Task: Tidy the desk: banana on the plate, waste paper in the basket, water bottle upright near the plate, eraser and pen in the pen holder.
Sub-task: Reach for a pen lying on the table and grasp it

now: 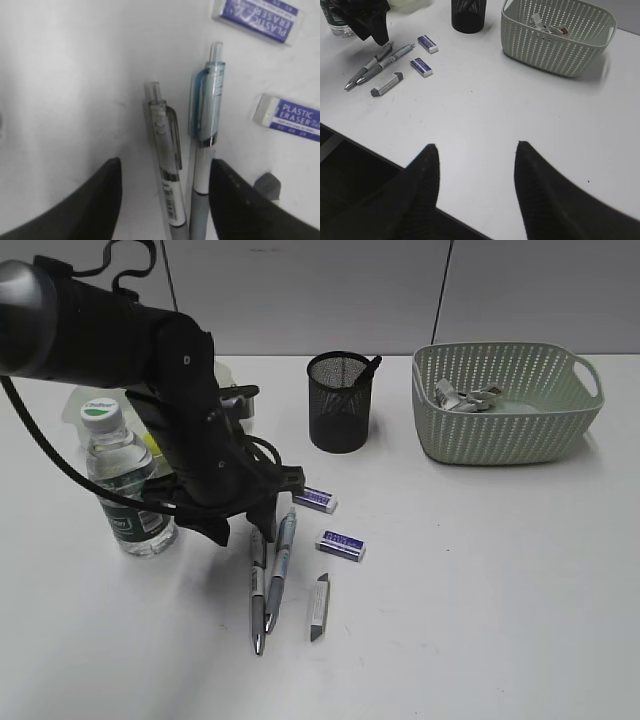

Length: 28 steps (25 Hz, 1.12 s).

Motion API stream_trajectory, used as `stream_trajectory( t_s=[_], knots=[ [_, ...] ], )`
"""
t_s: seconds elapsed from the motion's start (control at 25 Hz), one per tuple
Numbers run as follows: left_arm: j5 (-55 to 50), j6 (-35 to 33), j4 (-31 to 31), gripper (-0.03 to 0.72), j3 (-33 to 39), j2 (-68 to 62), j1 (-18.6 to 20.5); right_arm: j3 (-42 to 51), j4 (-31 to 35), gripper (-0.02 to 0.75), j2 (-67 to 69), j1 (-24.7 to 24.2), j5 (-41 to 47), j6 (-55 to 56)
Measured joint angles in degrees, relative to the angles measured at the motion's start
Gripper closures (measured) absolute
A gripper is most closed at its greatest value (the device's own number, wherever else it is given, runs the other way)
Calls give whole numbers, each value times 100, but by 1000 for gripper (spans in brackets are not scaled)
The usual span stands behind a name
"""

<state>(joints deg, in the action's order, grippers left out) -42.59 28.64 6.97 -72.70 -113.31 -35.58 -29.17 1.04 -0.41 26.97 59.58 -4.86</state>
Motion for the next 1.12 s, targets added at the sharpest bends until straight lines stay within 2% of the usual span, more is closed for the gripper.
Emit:
stream_trajectory(
  t_s=[0.44, 0.72, 1.12],
  knots=[
    [-267, 30, -24, 274, -42, -446, 0, 0, -5, 344, 0, 0, -6, 0],
    [-168, 30, 208, 274, -42, -446, -5, 0, -5, 344, 0, 0, -6, 0],
    [-400, 30, -18, 283, -151, -584, -41, 0, -11, 344, 0, 0, -11, 0]
  ],
)
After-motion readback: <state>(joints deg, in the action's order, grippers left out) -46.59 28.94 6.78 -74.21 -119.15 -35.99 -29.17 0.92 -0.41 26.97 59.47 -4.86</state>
